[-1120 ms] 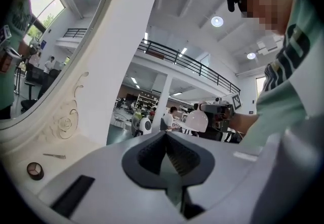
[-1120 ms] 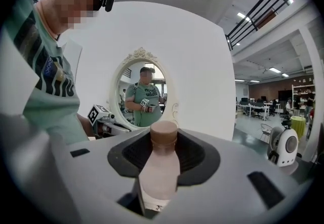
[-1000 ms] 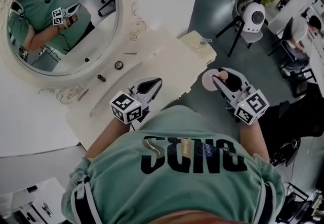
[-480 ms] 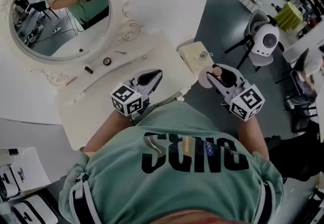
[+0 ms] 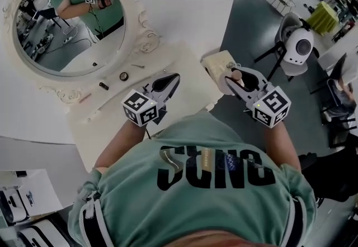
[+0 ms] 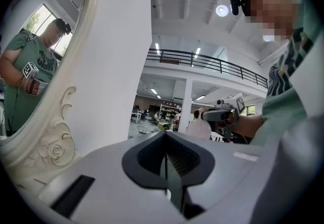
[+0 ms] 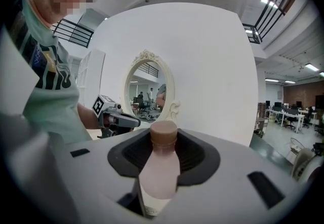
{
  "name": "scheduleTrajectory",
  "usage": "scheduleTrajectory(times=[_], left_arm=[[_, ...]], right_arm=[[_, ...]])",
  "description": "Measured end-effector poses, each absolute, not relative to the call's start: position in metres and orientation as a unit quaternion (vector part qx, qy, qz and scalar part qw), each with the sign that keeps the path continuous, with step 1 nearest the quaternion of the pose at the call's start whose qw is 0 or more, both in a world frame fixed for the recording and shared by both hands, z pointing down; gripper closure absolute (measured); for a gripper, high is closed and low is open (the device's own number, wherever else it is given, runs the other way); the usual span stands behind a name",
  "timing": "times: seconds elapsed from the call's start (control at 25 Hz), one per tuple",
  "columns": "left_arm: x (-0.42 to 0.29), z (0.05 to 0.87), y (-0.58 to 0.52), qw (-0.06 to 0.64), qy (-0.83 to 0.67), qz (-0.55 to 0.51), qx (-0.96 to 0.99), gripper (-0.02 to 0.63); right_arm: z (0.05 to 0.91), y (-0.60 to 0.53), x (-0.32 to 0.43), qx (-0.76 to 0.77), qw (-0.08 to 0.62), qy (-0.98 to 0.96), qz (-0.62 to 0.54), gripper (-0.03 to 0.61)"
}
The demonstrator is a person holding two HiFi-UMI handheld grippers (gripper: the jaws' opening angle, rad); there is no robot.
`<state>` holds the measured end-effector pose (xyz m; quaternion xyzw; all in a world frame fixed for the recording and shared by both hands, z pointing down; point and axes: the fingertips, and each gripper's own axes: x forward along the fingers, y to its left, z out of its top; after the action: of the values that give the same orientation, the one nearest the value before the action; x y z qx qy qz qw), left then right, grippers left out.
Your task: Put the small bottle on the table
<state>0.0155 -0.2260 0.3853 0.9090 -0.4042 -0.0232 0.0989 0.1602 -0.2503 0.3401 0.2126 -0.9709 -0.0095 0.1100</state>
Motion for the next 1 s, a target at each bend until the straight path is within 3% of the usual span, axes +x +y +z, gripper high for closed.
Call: scheduleTrajectory(times=[0.48, 1.0], left_arm=[[-0.007, 0.392, -0.241, 0.109, -0.388, -0.024, 0.915, 0.604], [-0.007, 0.474, -0.281, 0.141, -0.372, 0.019, 0.917, 0.604]], right_arm=[[0.327, -0.269, 0.115, 0.206, 0.117, -0.971, -0.014, 0.449], [0.415, -0.325, 0.080, 0.203, 0.137, -0.970, 0.013, 0.449]])
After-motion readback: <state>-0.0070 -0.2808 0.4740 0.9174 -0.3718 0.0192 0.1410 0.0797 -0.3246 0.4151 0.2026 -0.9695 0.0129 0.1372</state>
